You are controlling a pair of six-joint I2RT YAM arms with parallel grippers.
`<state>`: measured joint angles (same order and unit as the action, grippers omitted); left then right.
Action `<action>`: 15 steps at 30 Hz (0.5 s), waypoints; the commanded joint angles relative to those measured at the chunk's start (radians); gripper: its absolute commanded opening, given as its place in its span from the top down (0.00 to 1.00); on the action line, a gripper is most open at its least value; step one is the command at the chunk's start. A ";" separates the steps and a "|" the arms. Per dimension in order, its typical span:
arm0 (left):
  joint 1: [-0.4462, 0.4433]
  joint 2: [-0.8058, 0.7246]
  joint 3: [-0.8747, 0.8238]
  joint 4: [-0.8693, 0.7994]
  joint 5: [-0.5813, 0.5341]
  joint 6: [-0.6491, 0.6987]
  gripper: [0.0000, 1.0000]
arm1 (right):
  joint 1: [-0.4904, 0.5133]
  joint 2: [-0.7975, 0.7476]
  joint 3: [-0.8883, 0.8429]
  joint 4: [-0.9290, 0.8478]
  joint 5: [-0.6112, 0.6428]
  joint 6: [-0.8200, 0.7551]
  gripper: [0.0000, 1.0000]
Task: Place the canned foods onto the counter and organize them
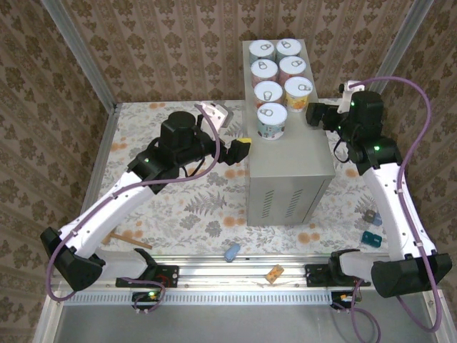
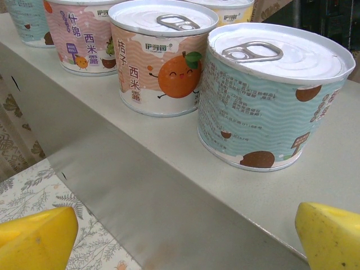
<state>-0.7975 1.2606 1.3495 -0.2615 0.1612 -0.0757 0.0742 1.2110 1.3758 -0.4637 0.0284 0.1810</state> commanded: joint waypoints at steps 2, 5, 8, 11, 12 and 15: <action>0.004 -0.027 -0.011 -0.002 0.008 -0.014 0.00 | -0.007 0.005 0.032 0.041 -0.017 0.012 0.00; 0.005 -0.027 -0.013 -0.002 0.008 -0.013 0.00 | -0.007 0.014 0.034 0.042 -0.022 0.014 0.00; 0.005 -0.027 -0.013 0.000 0.008 -0.013 0.00 | -0.007 0.022 0.031 0.042 -0.024 0.015 0.00; 0.006 -0.026 -0.015 0.005 0.008 -0.012 0.00 | -0.007 0.027 0.030 0.045 -0.026 0.015 0.00; 0.005 -0.026 -0.016 0.005 0.009 -0.013 0.00 | -0.008 0.028 0.030 0.045 -0.028 0.015 0.00; 0.006 -0.026 -0.018 0.008 0.009 -0.012 0.00 | -0.007 0.033 0.032 0.042 -0.030 0.015 0.00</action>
<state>-0.7967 1.2556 1.3453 -0.2615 0.1612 -0.0753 0.0719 1.2366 1.3758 -0.4450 0.0147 0.1841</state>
